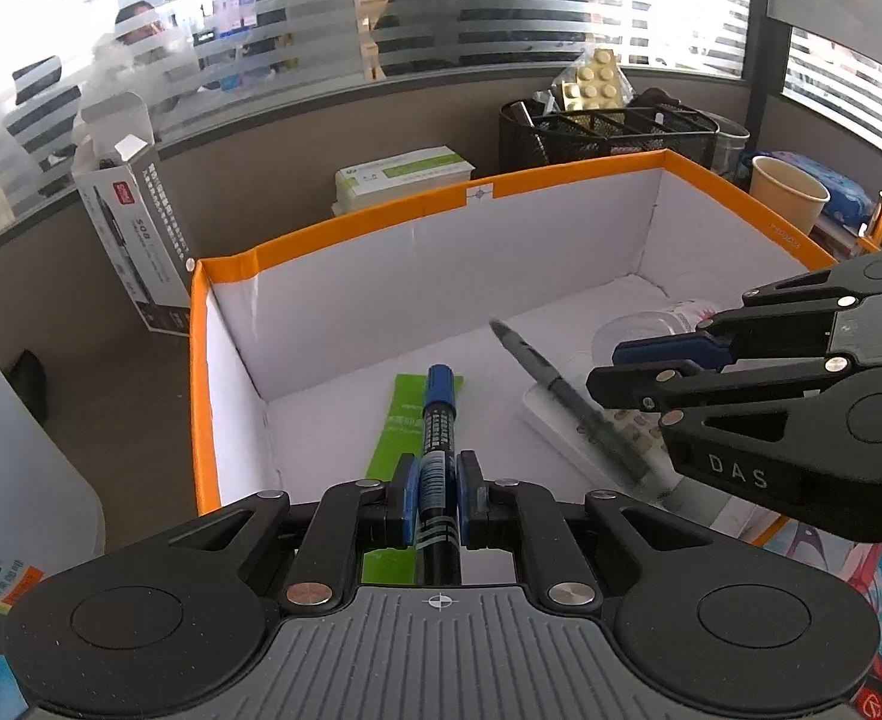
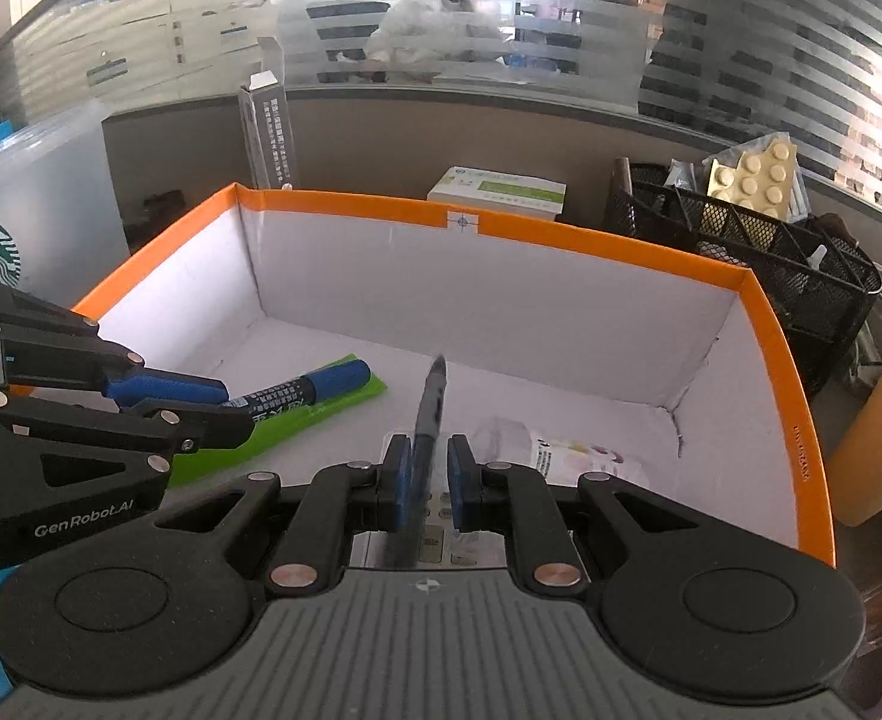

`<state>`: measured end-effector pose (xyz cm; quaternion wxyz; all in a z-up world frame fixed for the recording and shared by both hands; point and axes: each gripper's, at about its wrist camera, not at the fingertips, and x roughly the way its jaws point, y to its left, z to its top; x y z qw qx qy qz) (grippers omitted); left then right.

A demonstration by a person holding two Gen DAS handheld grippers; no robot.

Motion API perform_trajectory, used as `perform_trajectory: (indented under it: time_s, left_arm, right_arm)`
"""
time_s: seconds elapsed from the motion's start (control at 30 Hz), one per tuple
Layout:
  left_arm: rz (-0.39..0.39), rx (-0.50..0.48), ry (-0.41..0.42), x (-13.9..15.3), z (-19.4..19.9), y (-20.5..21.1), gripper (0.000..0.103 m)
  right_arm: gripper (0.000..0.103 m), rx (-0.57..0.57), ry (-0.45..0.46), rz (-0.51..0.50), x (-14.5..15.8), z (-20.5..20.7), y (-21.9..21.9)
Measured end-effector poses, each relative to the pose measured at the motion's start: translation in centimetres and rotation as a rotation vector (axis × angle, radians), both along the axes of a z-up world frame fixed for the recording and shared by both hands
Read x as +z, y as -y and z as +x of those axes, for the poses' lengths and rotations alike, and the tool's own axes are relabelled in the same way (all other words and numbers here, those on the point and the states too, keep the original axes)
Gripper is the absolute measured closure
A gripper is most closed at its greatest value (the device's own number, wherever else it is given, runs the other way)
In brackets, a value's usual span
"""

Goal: Organize rigid objects
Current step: 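Lower both pens into the box and open both tools, then move both tools back to the items on the mat beside the box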

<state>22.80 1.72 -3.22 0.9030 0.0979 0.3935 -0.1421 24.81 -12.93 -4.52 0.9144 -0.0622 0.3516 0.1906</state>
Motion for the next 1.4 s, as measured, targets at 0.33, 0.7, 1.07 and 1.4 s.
perform_trajectory:
  time_s: [0.33,0.7,1.07,1.4]
  left_arm:
    - [0.004,0.020,0.050,1.0,-1.2,-0.1,0.079]
    - [-0.011,0.052,0.284,4.6,-9.7,-2.5,0.012]
    - [-0.039,0.073,0.238,1.2,-14.8,-4.3,0.012]
    - [-0.066,0.154,0.157,-1.5,-15.6,-6.7,0.012]
  right_arm:
    - [0.090,-0.034,0.049,0.004,1.2,-1.1,0.6]
    - [0.088,-0.034,0.248,0.090,4.9,-10.6,2.4]
    - [0.075,0.008,0.152,0.086,-0.3,-17.8,0.6]
    - [0.060,0.061,0.090,0.069,-2.9,-18.6,-2.9]
